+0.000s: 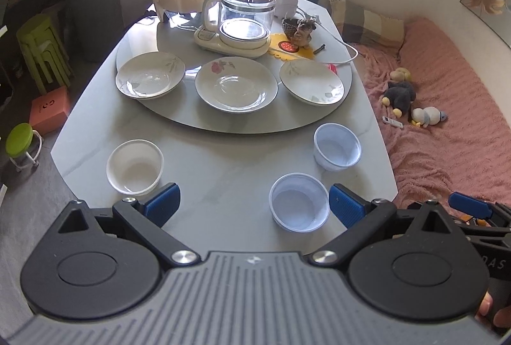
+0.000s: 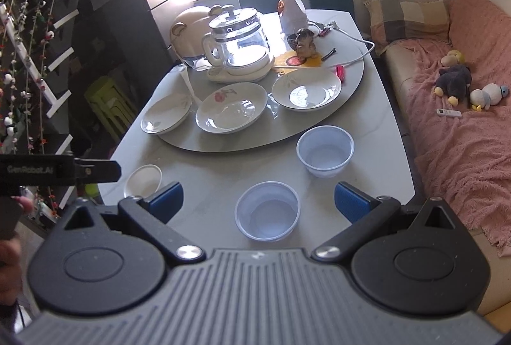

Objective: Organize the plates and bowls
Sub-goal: 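Move both tools toward the white plate beside the kettle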

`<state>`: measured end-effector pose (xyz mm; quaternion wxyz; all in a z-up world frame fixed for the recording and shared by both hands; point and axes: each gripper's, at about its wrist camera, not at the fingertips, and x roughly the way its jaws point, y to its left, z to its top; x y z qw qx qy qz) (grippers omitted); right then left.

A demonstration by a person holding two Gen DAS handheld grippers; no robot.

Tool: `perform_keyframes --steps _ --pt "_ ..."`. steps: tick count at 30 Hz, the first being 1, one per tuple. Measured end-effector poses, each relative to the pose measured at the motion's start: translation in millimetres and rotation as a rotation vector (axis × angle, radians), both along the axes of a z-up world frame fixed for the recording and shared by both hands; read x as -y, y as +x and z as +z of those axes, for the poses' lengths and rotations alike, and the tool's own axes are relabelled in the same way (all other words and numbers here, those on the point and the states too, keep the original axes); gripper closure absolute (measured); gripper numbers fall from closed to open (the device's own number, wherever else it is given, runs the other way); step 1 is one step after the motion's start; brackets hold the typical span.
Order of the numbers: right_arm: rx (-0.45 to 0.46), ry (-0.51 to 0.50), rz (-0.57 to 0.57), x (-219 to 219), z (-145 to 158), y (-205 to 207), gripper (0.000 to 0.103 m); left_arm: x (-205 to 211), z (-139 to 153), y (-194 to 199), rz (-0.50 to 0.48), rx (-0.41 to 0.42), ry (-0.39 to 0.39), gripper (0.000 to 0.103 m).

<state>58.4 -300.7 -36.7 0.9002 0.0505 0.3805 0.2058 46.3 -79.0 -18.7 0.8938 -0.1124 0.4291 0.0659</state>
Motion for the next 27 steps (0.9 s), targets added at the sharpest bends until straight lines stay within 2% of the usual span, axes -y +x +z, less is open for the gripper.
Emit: perform_keyframes --steps 9,13,20,27 --pt "-0.018 -0.012 -0.071 -24 2 25 0.000 -36 -10 50 -0.068 0.015 -0.053 0.002" --pt "-0.004 -0.027 -0.116 -35 6 42 0.000 -50 -14 76 -0.113 0.044 -0.053 0.002" --pt "-0.043 -0.008 -0.213 -41 9 61 0.000 -70 -18 112 -0.179 0.058 -0.053 0.002" --pt "-0.066 -0.041 -0.261 -43 -1 83 0.000 -76 -35 148 -0.225 0.025 -0.043 0.002"
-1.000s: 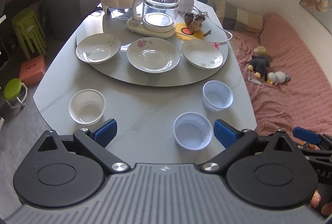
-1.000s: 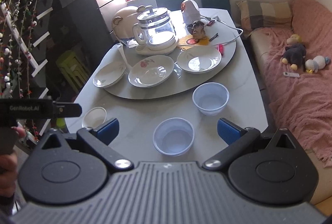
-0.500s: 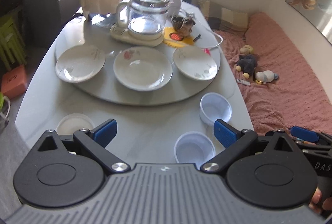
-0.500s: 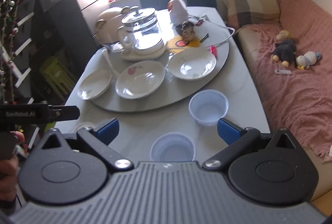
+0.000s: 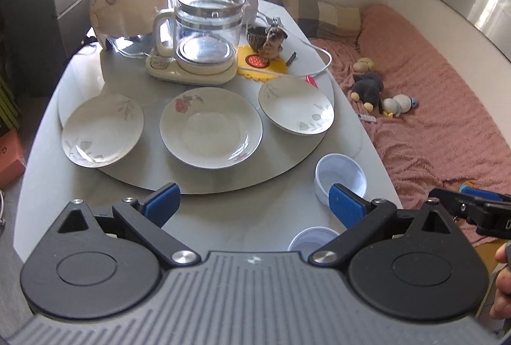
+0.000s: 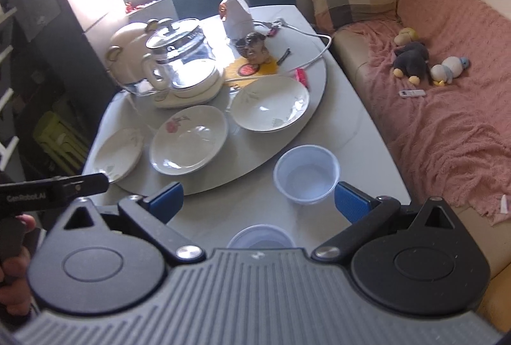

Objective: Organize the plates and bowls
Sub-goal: 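Move both tools toward the white plate beside the kettle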

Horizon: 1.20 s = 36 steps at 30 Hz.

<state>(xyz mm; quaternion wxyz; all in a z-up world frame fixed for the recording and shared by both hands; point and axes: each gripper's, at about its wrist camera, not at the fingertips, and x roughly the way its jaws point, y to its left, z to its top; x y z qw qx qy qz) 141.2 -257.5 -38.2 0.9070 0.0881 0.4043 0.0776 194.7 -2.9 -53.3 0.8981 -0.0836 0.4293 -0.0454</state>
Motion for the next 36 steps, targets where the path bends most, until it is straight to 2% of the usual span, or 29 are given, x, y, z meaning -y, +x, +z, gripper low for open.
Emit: perform_keyframes --steps 9,16,23,27,36 --pt "-0.023 0.000 -0.073 5 -25 48 0.000 4 -33 63 -0.005 -0.082 -0.031 0.002" --pt "-0.060 -0.016 -0.087 11 -48 95 0.000 14 -56 128 -0.042 -0.117 0.001 0.002" --pt "-0.121 0.019 -0.084 12 -79 150 0.000 25 -86 201 -0.084 -0.156 0.048 0.002" --pt "-0.116 0.026 -0.086 12 -93 178 0.000 29 -99 240 -0.120 -0.165 0.082 0.002" --pt "-0.154 0.065 -0.108 22 -124 231 0.004 31 -131 309 -0.146 -0.183 0.041 0.003"
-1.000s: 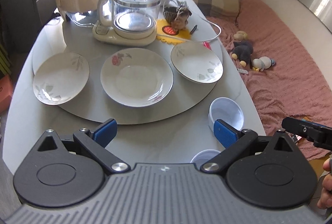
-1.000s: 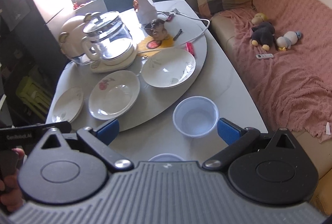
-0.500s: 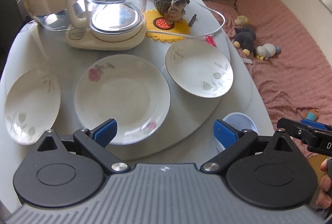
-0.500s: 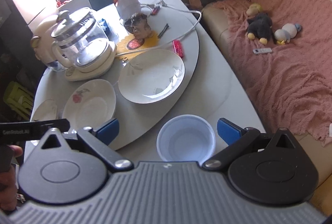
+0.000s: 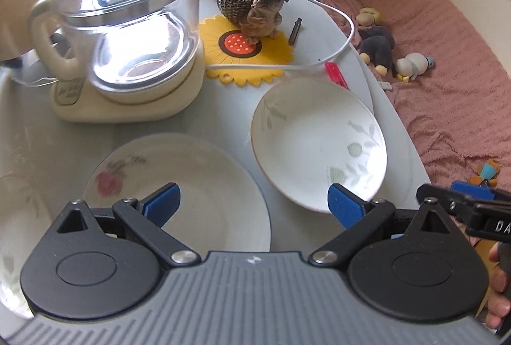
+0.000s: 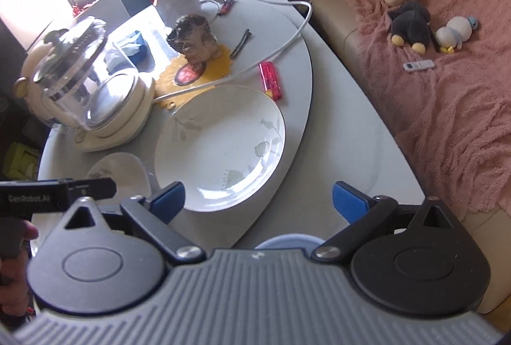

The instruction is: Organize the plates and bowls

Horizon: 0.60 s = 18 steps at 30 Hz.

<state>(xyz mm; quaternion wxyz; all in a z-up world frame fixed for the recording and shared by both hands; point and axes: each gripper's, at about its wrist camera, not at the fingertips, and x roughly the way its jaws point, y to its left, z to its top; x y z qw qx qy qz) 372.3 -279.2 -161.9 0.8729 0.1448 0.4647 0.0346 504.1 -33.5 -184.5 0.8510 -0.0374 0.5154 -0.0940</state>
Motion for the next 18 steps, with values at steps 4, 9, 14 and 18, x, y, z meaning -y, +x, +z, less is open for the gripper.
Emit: perform_keyframes --steps 4,9,14,18 --pt "-0.025 0.022 -0.001 3 -14 21 0.005 6 -10 26 -0.025 0.012 -0.009 0.004" --pt "-0.054 0.029 0.007 5 -33 45 0.030 12 -27 58 -0.052 0.000 -0.025 0.019" --pt "-0.053 0.040 -0.003 10 -47 62 0.043 13 -46 75 -0.053 -0.016 -0.024 0.041" --pt "-0.057 0.071 -0.015 16 -56 72 0.059 12 -56 82 -0.056 -0.015 -0.031 0.052"
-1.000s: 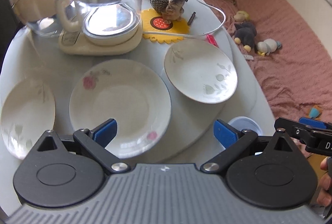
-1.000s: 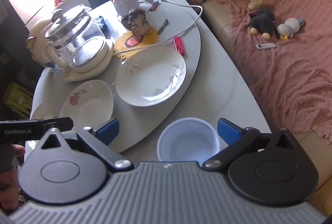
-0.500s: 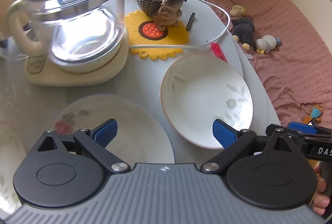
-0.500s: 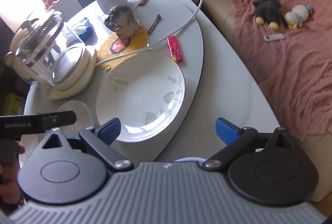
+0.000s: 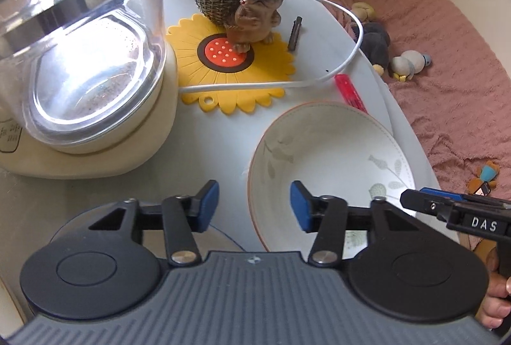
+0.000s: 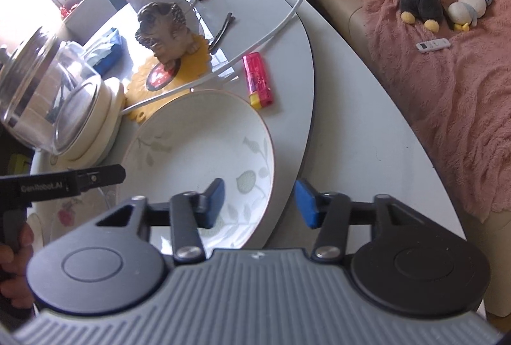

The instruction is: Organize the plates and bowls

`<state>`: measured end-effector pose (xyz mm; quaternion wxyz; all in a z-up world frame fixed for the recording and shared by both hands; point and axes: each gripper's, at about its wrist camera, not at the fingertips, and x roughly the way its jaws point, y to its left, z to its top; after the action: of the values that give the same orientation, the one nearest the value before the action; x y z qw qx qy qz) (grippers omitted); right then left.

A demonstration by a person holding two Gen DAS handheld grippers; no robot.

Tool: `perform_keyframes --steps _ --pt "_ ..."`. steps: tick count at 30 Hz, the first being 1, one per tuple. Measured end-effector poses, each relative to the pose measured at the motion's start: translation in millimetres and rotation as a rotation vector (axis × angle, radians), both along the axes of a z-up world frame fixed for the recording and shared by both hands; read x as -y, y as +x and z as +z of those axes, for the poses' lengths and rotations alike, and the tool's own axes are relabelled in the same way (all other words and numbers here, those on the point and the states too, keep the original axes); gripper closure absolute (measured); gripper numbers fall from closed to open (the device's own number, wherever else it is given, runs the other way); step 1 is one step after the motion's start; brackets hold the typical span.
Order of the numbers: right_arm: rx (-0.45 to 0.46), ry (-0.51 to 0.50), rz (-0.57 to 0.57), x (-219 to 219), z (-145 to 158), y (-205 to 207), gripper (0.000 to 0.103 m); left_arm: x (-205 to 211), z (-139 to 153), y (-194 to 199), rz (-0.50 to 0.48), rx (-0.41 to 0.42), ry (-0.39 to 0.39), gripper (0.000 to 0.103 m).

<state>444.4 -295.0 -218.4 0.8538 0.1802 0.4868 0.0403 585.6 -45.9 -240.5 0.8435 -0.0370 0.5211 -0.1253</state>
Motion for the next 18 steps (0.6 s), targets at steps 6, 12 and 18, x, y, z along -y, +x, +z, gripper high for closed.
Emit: perform_keyframes --steps 6,12,18 --pt "-0.012 0.018 0.006 0 -7 11 0.079 0 -11 9 -0.002 -0.014 -0.015 0.072" --pt "-0.014 0.014 0.026 0 -11 17 0.079 2 -21 15 -0.010 -0.033 -0.034 0.091" --pt "-0.019 0.002 0.055 -2 -12 22 0.078 -2 -21 15 -0.005 -0.030 -0.059 0.092"
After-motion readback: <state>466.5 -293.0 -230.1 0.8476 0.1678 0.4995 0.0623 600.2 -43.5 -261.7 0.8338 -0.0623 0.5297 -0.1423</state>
